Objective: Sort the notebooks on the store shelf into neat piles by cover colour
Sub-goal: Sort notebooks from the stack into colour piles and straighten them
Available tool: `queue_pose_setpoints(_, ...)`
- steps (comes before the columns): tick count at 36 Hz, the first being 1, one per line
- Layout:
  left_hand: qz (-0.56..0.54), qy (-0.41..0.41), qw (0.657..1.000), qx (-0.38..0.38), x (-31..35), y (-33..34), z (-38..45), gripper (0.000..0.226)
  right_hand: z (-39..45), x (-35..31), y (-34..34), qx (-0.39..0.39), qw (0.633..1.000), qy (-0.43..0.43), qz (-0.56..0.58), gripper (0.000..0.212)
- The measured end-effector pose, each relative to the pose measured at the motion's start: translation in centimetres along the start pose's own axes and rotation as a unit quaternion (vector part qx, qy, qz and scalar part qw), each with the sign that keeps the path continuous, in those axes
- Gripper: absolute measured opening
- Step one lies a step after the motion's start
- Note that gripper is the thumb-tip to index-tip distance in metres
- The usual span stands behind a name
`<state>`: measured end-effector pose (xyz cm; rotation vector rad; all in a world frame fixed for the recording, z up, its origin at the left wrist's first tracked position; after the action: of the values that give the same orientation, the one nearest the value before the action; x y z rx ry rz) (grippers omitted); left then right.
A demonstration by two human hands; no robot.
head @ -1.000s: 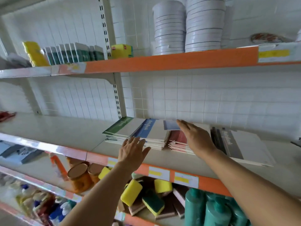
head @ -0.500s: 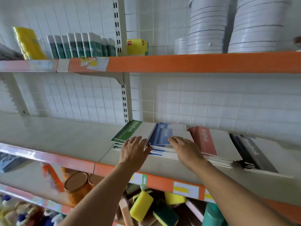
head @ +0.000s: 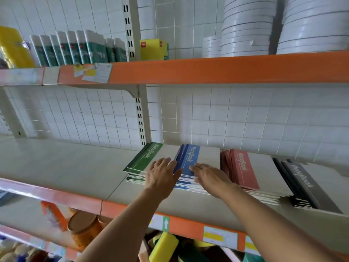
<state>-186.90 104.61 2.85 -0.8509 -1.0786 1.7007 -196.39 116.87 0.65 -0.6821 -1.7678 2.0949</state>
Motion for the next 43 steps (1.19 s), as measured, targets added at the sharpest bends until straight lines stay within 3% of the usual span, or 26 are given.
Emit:
queue_pose_setpoints(7, -0.011, 0.03, 0.999, -0.014, 0.7, 0.3, 0.0, 0.047, -1.6, -0.5, -1.1, 0.062, 0.998, 0.011, 0.004, 0.052)
queue_pose_setpoints(18, -0.073, 0.118, 0.99, 0.005, 6.0, -0.5, -1.1, 0.047, -10.7, 4.3, -3.2, 0.147, 0.981, 0.121, -0.048, 0.041)
queue_pose_setpoints(23, -0.114, 0.157, 0.981, -0.01, 10.6, -1.1, -2.6, 0.045, -17.0, 7.1, -3.9, 0.163, 0.97, 0.168, -0.058, 0.041)
queue_pose_setpoints(26, -0.122, 0.174, 0.977, -0.005, 13.7, -1.6, -3.8, 0.058, -20.8, 8.3, -4.7, 0.157, 0.963, 0.207, -0.065, 0.044)
queue_pose_setpoints(29, -0.118, 0.188, 0.975, 0.004, 16.9, -2.0, -4.7, 0.053, -24.9, 9.7, -5.5, 0.152, 0.955, 0.242, -0.081, 0.043)
queue_pose_setpoints(31, -0.131, 0.19, 0.973, -0.003, 19.3, -2.4, -5.5, 0.061, -27.8, 10.8, -6.2, 0.185, 0.948, 0.247, -0.083, 0.038)
queue_pose_setpoints(34, -0.134, 0.202, 0.97, -0.014, 23.2, -3.1, -6.7, 0.05, -32.4, 12.7, -7.0, 0.194, 0.942, 0.254, -0.106, 0.04)
queue_pose_setpoints(43, -0.139, 0.229, 0.963, -0.027, 36.3, -4.9, -11.5, 0.049, -45.7, 19.0, -9.2, 0.187, 0.932, 0.284, -0.128, 0.033)
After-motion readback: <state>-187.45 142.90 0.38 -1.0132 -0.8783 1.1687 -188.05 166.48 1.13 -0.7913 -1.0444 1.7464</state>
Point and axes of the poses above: each hand's wrist, its own z-axis towards the middle knuckle, its own y-axis out of the palm, x = y × z, the point moved 5 cm from there along z, towards the middle knuckle, and after that the axes turned 8 degrees about z, right-handed, at the moved point
